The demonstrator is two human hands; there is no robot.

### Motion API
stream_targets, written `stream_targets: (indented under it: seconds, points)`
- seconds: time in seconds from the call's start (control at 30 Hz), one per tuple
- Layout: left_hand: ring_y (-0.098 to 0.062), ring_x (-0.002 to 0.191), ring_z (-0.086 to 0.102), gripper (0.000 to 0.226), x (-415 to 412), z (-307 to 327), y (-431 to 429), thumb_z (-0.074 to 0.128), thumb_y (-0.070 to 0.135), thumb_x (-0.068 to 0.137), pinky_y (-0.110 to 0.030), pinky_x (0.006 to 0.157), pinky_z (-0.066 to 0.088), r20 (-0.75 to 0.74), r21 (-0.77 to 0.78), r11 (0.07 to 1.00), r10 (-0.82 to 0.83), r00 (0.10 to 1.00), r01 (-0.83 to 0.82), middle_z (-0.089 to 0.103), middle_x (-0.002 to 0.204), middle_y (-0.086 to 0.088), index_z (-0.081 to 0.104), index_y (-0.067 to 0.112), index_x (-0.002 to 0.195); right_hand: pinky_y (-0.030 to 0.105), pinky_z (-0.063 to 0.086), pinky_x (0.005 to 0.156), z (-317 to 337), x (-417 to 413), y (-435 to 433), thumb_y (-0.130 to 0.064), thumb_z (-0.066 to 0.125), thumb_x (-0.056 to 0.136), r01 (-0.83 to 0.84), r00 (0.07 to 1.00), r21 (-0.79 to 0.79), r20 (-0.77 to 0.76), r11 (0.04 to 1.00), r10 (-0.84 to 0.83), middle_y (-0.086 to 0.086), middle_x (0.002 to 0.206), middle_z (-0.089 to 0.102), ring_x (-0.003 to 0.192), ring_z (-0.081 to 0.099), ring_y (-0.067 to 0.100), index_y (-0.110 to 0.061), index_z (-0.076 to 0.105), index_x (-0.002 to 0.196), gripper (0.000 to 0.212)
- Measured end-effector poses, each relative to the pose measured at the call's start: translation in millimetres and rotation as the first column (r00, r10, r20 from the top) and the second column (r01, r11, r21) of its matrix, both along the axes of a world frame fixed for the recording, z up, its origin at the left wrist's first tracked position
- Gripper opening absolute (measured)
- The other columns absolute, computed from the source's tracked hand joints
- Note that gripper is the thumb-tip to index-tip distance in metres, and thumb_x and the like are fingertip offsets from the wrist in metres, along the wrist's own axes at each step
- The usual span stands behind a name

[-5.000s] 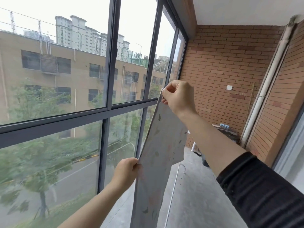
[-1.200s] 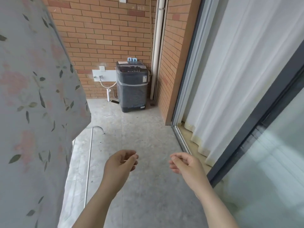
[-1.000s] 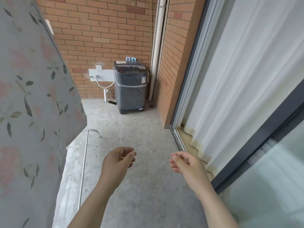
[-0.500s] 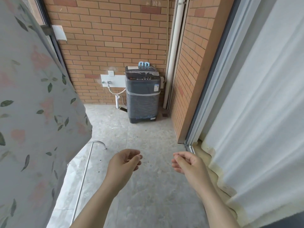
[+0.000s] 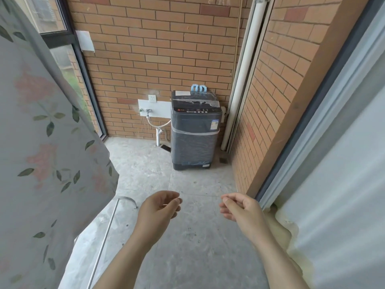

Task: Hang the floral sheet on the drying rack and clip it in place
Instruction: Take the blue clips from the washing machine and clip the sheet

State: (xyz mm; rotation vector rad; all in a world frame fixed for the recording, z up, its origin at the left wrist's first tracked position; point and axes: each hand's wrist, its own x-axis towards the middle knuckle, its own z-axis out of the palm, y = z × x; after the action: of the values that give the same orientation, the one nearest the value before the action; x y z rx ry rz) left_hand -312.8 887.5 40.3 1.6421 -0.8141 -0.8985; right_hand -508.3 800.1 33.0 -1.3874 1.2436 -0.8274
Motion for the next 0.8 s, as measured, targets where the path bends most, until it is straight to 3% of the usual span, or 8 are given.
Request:
stream_targets:
  seconds: [0.27,0.8]
  points:
    - [-0.014,0.084,0.071,0.011,75.4,-0.7,-132.2,0.062,0.015,0.09,-0.031,0.078,0.059,-0.014,0.04,0.998,-0.041,0.999,0.042,0.074,0.09,-0.001,0.069,0.019,0.097,0.022,0.058,0.072,14.7,77.7,-128.0,-0.016,0.06,0.093,0.017,1.0,-0.004,-0.021,1.0,-0.017,0.002,0.083,0.074,0.08,0.071,0.013,-0.017,0.071,0.092,0.01]
    - [-0.017,0.084,0.071,0.012,125.3,5.1,-438.4,0.061,0.012,0.089,-0.033,0.079,0.059,0.021,0.028,0.999,-0.02,1.0,0.02,0.074,0.09,-0.003,0.07,0.018,0.094,0.024,0.059,0.074,14.1,126.9,-437.3,-0.017,0.059,0.094,0.005,1.0,-0.038,0.015,0.999,-0.004,0.003,0.086,0.074,0.082,0.071,0.015,-0.014,0.07,0.097,0.012]
